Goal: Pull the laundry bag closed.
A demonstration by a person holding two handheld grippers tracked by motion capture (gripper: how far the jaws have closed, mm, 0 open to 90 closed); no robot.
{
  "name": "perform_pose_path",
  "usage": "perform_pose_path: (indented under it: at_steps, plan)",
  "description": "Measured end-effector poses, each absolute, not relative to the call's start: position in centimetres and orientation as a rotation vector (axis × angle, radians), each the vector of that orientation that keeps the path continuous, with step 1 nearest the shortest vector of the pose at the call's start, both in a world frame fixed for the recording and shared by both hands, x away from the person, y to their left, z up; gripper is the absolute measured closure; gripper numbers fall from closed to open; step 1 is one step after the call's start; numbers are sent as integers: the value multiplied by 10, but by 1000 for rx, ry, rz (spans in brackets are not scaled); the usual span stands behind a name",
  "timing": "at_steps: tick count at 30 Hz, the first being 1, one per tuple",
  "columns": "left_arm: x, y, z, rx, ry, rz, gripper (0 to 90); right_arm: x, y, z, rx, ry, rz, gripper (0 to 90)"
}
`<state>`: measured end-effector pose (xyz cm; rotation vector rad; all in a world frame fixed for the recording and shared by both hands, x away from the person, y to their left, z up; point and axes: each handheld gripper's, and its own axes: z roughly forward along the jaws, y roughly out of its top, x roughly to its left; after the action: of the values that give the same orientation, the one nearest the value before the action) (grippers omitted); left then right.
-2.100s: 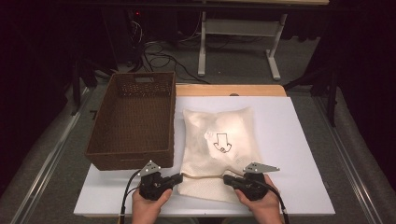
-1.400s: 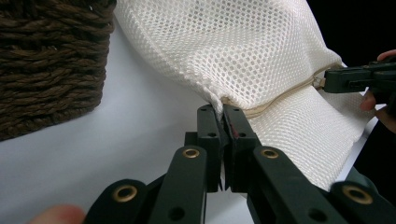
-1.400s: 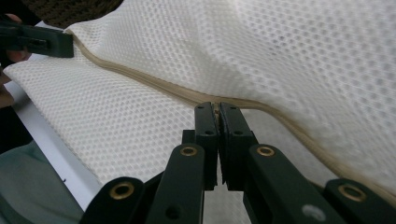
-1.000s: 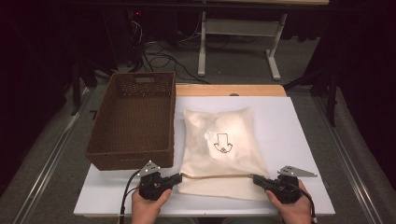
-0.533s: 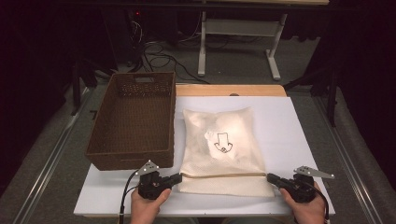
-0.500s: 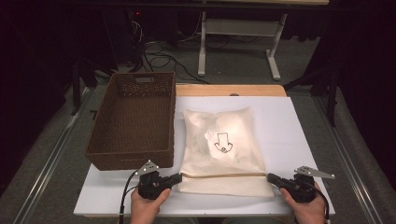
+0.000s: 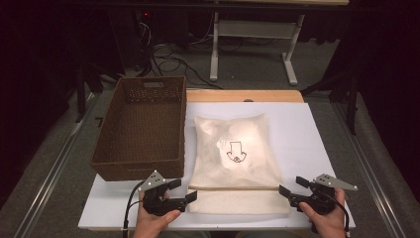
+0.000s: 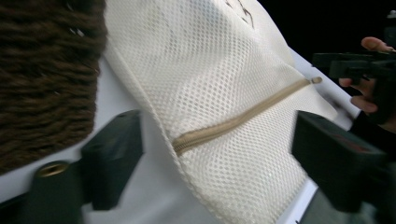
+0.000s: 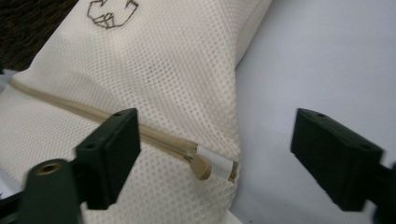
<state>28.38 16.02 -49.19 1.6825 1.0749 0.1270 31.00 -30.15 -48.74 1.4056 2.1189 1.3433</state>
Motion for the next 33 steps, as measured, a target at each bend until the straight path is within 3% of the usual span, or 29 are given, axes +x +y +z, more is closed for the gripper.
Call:
perform_pose_path:
  at_steps: [6,19,33]
  plan:
    - [285,175,-488,1648,1087,149,28,311,-309,-484,1420,2075,1334,115]
    - [283,219,-479,1653,1131,239,85,314,-330,-483,1425,2048,1354,102]
    - [277,265,-481,1654,1174,318,16,314,-352,-482,1443,2036,1345,107]
